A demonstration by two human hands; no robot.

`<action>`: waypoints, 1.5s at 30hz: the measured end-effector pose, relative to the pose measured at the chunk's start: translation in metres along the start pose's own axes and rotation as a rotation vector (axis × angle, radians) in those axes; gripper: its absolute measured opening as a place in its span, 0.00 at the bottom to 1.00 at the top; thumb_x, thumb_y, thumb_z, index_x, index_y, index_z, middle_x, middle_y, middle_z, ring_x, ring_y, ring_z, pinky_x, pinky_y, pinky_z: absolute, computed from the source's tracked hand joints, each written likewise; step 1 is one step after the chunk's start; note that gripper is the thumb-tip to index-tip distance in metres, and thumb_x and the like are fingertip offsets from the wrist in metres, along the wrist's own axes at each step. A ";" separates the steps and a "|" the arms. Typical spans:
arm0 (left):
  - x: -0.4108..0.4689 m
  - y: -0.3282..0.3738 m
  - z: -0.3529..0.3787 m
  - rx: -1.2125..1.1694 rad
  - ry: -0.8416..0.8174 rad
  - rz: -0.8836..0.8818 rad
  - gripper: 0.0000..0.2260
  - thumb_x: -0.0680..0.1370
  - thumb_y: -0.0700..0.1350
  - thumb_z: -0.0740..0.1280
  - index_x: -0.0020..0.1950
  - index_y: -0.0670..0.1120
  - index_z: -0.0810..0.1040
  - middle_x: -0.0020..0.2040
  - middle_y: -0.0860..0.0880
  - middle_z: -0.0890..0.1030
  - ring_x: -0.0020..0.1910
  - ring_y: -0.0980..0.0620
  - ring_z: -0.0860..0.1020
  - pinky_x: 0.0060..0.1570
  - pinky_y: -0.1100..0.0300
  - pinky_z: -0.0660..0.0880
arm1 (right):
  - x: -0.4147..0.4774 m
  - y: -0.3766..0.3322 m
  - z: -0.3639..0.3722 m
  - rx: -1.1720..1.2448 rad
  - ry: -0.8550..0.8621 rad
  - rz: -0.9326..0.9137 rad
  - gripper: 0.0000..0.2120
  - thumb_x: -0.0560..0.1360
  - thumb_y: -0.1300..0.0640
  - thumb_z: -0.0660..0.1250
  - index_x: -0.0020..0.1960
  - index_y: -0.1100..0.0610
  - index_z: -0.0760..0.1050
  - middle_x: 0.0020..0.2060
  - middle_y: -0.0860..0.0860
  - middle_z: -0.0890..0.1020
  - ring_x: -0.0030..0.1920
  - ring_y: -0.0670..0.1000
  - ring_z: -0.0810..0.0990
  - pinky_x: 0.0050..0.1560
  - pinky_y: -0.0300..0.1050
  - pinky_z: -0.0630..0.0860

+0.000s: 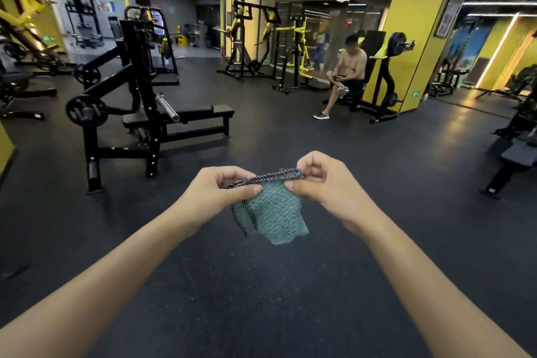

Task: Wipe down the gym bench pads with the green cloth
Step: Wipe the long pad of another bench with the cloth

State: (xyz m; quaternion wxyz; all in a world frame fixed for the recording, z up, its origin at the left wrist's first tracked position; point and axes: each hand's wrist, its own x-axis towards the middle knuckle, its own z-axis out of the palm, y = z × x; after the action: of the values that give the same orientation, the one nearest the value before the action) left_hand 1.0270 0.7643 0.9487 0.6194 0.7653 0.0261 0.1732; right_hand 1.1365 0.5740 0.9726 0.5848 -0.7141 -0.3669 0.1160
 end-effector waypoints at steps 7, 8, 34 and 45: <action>0.086 -0.036 0.012 -0.093 0.054 -0.032 0.03 0.76 0.42 0.69 0.47 0.43 0.80 0.37 0.54 0.83 0.37 0.59 0.79 0.39 0.68 0.75 | 0.090 0.047 -0.024 0.022 -0.040 -0.012 0.10 0.73 0.64 0.73 0.47 0.55 0.73 0.43 0.54 0.80 0.41 0.52 0.77 0.44 0.49 0.74; 0.101 -0.042 0.012 -0.080 0.054 -0.031 0.02 0.78 0.40 0.67 0.47 0.42 0.79 0.36 0.55 0.82 0.36 0.60 0.79 0.37 0.69 0.75 | 0.103 0.055 -0.027 0.012 -0.042 -0.007 0.11 0.72 0.63 0.74 0.48 0.55 0.73 0.43 0.53 0.80 0.40 0.52 0.77 0.43 0.49 0.74; 0.574 -0.132 -0.075 0.139 0.166 0.023 0.03 0.80 0.40 0.67 0.49 0.44 0.81 0.41 0.54 0.84 0.41 0.58 0.81 0.46 0.67 0.77 | 0.582 0.216 -0.135 -0.085 -0.123 -0.045 0.06 0.73 0.57 0.74 0.41 0.57 0.78 0.36 0.52 0.79 0.38 0.47 0.74 0.45 0.46 0.71; 0.768 -0.158 -0.073 0.132 0.306 0.015 0.07 0.81 0.39 0.65 0.56 0.37 0.80 0.44 0.48 0.83 0.41 0.57 0.80 0.44 0.67 0.77 | 0.767 0.258 -0.199 0.185 -0.398 0.002 0.05 0.79 0.57 0.64 0.48 0.58 0.71 0.48 0.53 0.81 0.50 0.52 0.80 0.58 0.53 0.79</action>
State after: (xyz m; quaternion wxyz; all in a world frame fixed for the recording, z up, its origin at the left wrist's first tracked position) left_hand 1.7535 1.0650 0.9890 0.5553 0.7692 0.1256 0.2903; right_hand 1.8949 0.9180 0.9947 0.5639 -0.6208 -0.4620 0.2884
